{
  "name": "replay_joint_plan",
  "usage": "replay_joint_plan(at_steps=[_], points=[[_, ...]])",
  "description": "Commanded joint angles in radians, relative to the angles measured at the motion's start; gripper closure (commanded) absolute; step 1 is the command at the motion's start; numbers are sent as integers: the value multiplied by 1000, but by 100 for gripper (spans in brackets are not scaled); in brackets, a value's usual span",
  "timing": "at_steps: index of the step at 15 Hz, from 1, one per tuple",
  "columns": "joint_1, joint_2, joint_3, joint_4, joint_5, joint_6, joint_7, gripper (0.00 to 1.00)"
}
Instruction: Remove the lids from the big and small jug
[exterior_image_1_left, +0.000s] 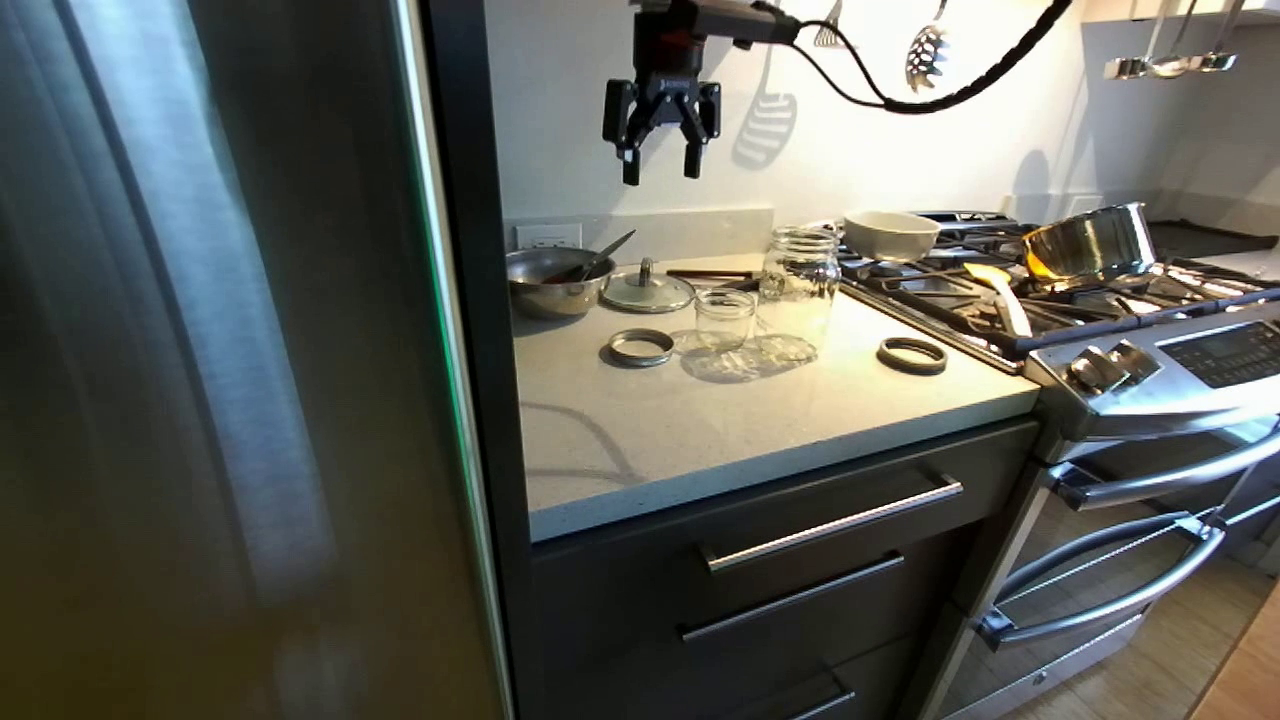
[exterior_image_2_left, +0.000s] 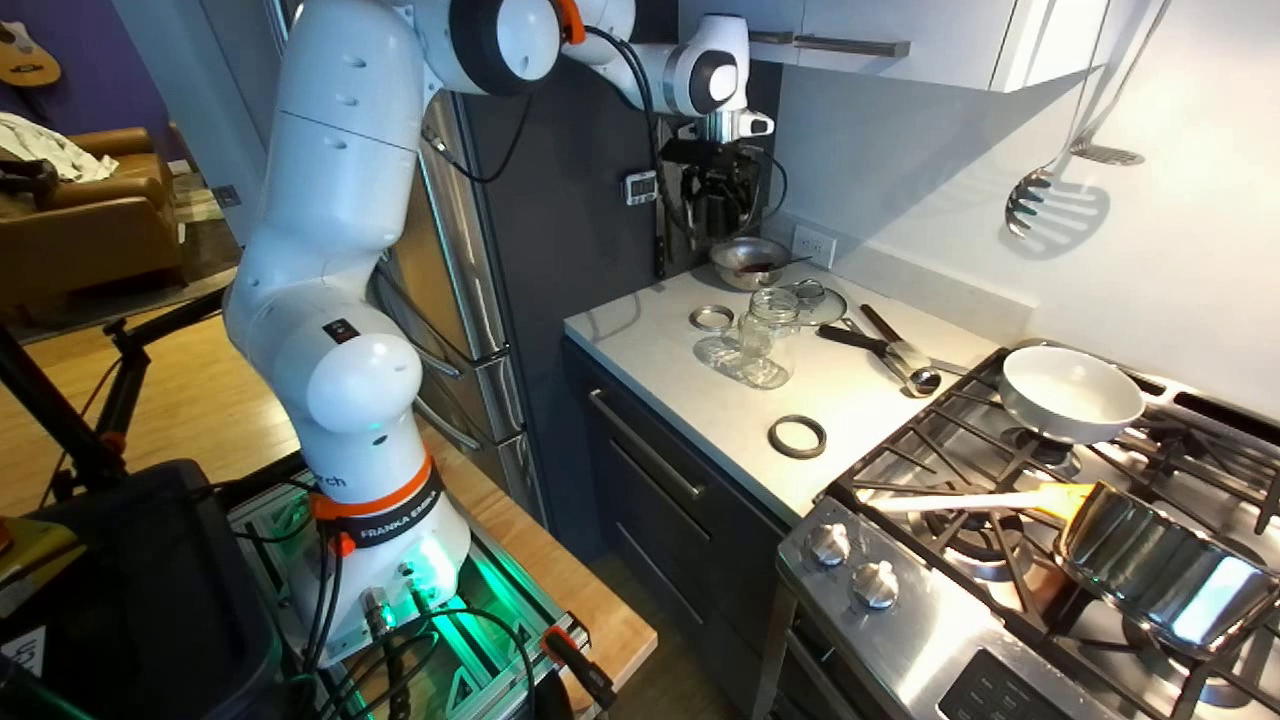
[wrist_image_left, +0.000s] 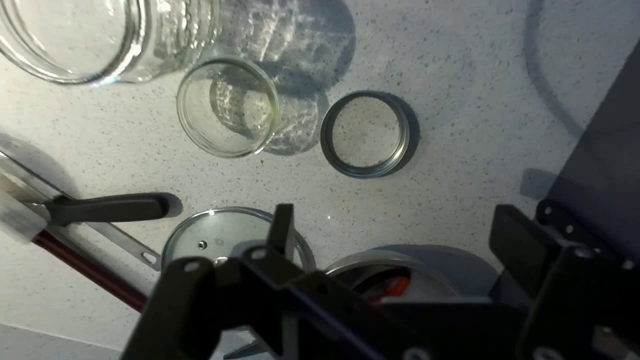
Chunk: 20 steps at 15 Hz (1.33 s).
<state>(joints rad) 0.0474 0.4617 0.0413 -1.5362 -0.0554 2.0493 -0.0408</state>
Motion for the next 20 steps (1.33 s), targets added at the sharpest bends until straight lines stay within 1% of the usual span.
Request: replay_joint_plan(at_steps=[1,5,12,16,20], points=[[18,-134,-20,-107,-60,-87,26,0],[11,-274,-23,-233,-89,-106,68,0],[-28,-566,-46,-528,-104,-49,205,0],[-61,-687,-49,-628,-125,-43,252,0],[-88,-762,-50,-696,-124,-25,247,0]])
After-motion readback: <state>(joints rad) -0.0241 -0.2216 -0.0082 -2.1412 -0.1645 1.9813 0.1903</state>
